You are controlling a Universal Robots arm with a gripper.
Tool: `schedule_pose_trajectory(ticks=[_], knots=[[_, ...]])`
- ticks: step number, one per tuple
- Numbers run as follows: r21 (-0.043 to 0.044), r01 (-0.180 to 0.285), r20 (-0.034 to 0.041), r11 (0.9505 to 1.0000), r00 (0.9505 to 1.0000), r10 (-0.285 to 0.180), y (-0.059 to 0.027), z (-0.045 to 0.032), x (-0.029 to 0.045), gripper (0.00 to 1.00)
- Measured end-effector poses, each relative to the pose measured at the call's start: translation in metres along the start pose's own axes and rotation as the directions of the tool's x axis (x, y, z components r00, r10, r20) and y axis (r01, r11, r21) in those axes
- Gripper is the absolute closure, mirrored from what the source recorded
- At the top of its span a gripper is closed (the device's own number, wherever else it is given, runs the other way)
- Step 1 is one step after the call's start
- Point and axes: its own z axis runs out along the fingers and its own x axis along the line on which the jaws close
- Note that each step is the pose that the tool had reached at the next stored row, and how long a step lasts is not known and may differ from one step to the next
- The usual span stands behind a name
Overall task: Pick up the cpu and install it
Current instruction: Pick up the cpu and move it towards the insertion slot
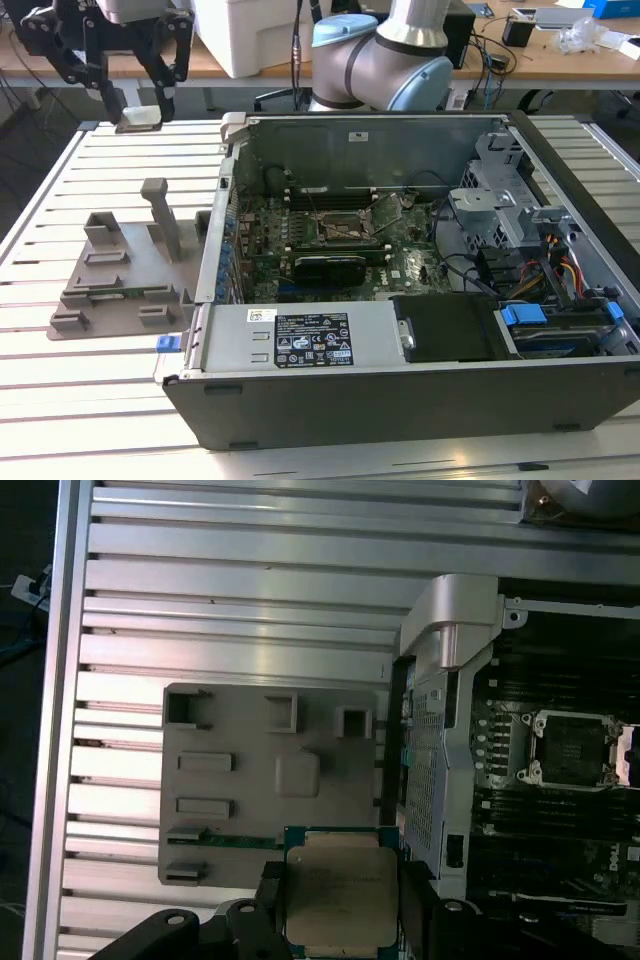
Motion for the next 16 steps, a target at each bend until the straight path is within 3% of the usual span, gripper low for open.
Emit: schedule_pose_trajectory(ticks=[8, 10, 16], knots=[[-0.0001, 0.000, 0.0000, 1.0000, 1.0000, 0.000, -0.0018, -0.0007, -0.0257, 0.46], [-0.0001, 0.000, 0.0000, 1.0000, 1.0000, 0.000, -0.0028, -0.0010, -0.0403, 0.46], [0.0001, 0.000, -0.0001, 1.0000, 1.0000, 0.000, -0.0046, -0.0016, -0.0660, 0.46]])
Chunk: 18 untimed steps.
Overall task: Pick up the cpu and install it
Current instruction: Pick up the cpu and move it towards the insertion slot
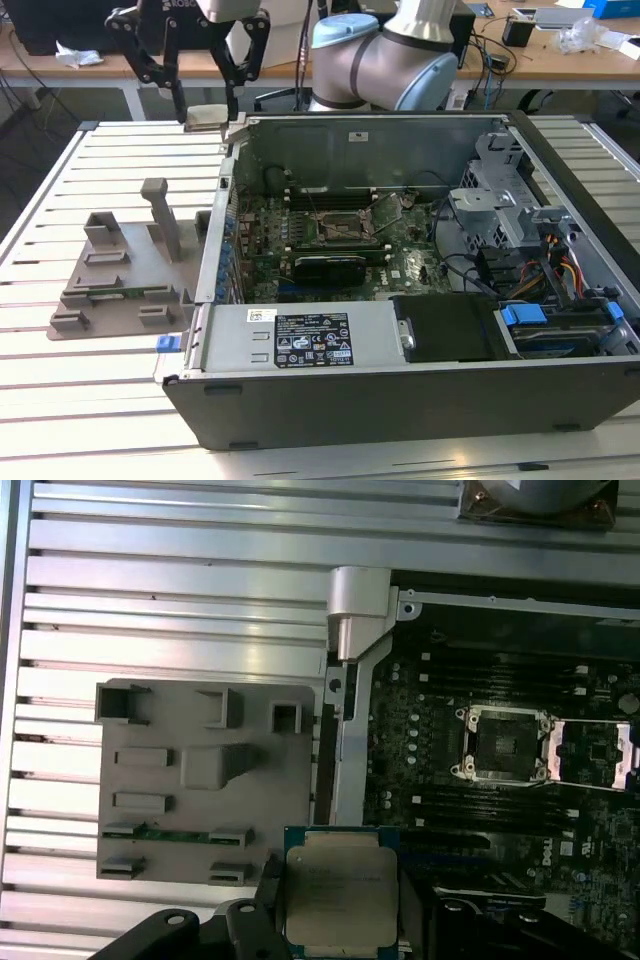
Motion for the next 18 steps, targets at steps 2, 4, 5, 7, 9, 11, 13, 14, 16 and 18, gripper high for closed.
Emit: schedule_pose_trajectory(ticks=[2, 4, 5, 7, 9, 11, 13, 14, 16, 18], knots=[[0.0001, 0.000, 0.0000, 1.0000, 1.0000, 0.000, -0.0004, -0.0002, -0.0059, 0.46], [0.0003, 0.000, 0.0000, 1.0000, 1.0000, 0.000, -0.0007, -0.0003, -0.0111, 0.46], [0.0003, 0.000, 0.0000, 1.0000, 1.0000, 0.000, -0.0009, -0.0004, -0.0139, 0.46], [0.0004, 0.000, -0.0002, 1.0000, 1.0000, 0.000, -0.0013, -0.0005, -0.0192, 0.46], [0.0004, 0.000, -0.0013, 1.0000, 1.0000, 0.000, -0.0021, -0.0009, -0.0306, 0.46], [0.0003, 0.000, -0.0029, 1.0000, 1.0000, 0.000, -0.0027, -0.0006, -0.0393, 0.46], [0.0001, 0.000, -0.0047, 1.0000, 1.0000, 0.000, -0.0030, 0.0005, -0.0448, 0.46], [0.0000, 0.000, -0.0070, 1.0000, 1.0000, 0.000, -0.0033, 0.0024, -0.0502, 0.46], [0.0000, 0.000, -0.0092, 1.0000, 1.0000, 0.000, -0.0034, 0.0056, -0.0553, 0.46], [-0.0003, 0.000, -0.0112, 1.0000, 0.9999, 0.000, -0.0033, 0.0119, -0.0656, 0.46]])
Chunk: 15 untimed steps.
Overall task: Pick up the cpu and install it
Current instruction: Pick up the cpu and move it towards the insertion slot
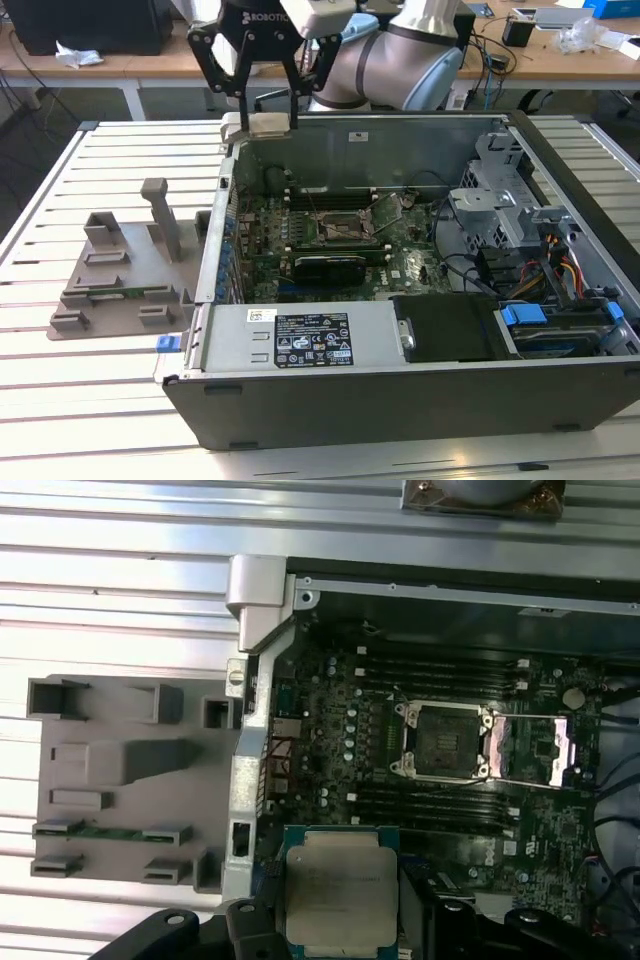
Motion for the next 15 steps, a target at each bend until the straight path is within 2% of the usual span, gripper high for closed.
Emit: schedule_pose_trajectory(ticks=[3, 9, 11, 15], knots=[[0.0002, 0.000, -0.0013, 1.0000, 1.0000, 0.000, 0.0002, 0.0057, -0.0102, 0.46], [0.0010, 0.000, -0.0061, 1.0000, 1.0000, 0.000, -0.0014, 0.0287, -0.0527, 0.46], [0.0014, 0.000, -0.0065, 1.0000, 1.0000, 0.000, -0.0018, 0.0317, -0.0574, 0.46], [0.0020, 0.000, -0.0073, 1.0000, 1.0000, 0.000, -0.0028, 0.0413, -0.0718, 0.46]])
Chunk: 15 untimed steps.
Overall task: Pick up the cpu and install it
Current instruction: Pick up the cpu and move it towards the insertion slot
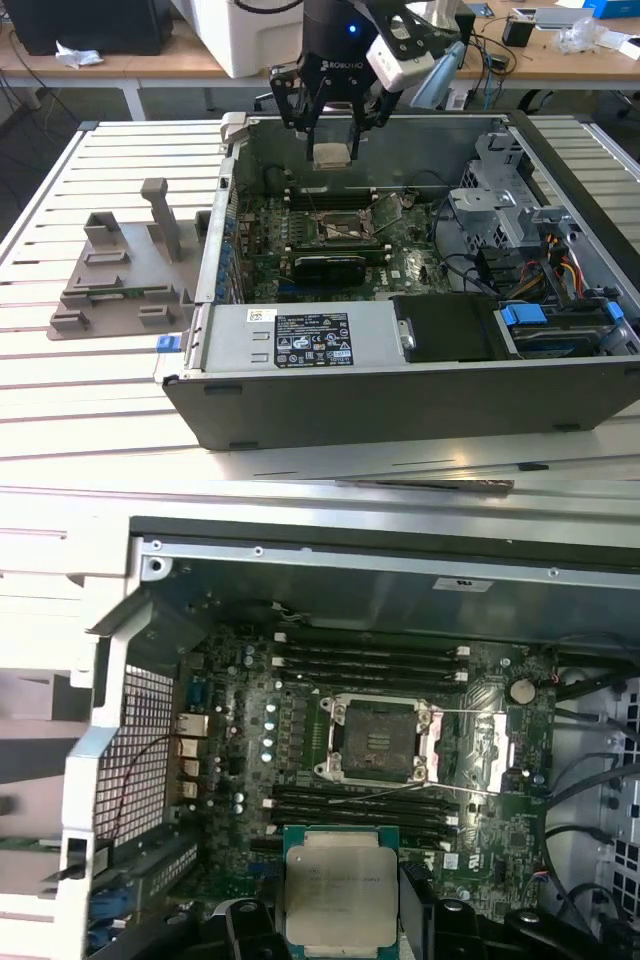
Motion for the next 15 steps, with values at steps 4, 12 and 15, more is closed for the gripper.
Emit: schedule_pose_trajectory(ticks=[4, 12, 15], knots=[[0.0007, 0.000, -0.0013, 1.0000, 1.0000, 0.000, -0.0010, 0.0098, -0.0149, 0.46], [0.0012, 0.000, -0.0016, 1.0000, 1.0000, 0.000, -0.0012, 0.0264, -0.0264, 0.46], [0.0011, 0.000, -0.0016, 1.0000, 1.0000, 0.000, 0.0013, 0.0350, -0.0290, 0.46]])
